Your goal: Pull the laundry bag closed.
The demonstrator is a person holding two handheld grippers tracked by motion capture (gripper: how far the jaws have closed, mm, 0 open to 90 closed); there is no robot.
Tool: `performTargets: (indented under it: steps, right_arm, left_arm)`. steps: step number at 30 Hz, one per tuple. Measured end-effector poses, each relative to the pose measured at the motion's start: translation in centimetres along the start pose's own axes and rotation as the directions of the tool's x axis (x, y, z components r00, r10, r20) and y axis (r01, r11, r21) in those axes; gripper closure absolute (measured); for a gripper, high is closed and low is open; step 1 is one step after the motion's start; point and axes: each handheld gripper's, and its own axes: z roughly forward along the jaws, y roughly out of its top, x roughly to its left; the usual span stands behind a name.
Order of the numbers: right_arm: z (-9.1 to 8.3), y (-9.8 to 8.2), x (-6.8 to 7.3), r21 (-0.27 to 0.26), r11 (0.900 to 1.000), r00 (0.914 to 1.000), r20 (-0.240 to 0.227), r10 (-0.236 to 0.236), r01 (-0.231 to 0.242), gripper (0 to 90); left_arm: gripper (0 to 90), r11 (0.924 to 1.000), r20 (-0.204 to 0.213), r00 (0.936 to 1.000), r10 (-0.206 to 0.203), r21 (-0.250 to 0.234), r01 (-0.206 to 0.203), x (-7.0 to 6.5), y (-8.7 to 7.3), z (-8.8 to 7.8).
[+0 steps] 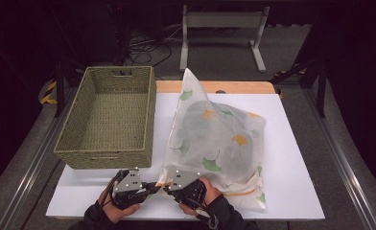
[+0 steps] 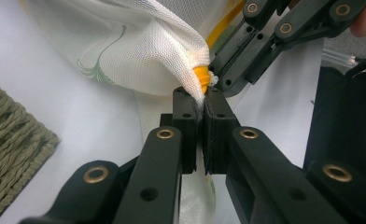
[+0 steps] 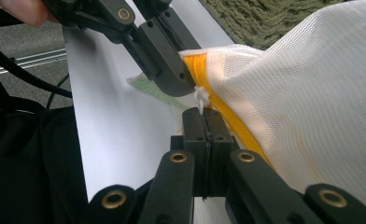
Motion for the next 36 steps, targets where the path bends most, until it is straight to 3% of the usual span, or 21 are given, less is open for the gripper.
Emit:
performTargets:
  steps: [4,10,18,30,34,36]
  right_arm:
    - [-0.1,0.0,-0.3,0.018,1.0,0.9998,0.016,0.012,-0.012,90.0]
    - [-0.2,-0.4,-0.5,0.043,0.999,0.9991,0.031,0.03,-0.031,90.0]
    - [-1.6,-2.1,-1.5,0.086,0.994,0.9951,0.078,0.06,-0.067,90.0]
    - [-5.2,-5.5,-2.8,0.133,0.985,0.9865,0.135,0.093,-0.111,90.0]
    - [-6.5,-6.7,-3.3,0.141,0.981,0.981,0.161,0.108,-0.131,90.0]
    - [-7.4,-7.6,-3.8,0.148,0.976,0.973,0.193,0.127,-0.157,90.0]
  left_arm:
    - [86.2,0.9994,-0.005,0.9998,-0.018,-0.031,0.018,0.2,0.0,-0.6]
    - [86.2,0.9989,-0.032,0.999,-0.03,-0.037,0.029,0.5,-0.1,-1.1]
    - [86.3,0.9976,-0.071,0.9962,-0.052,-0.05,0.048,1.0,-0.4,-1.8]
    - [86.4,0.9984,-0.111,0.9923,-0.055,-0.021,0.053,1.5,-1.0,-2.3]
    - [86.4,0.9981,-0.127,0.99,-0.061,-0.016,0.06,1.8,-1.2,-2.4]
    - [86.4,0.9975,-0.136,0.9883,-0.07,-0.016,0.068,2.1,-1.3,-2.6]
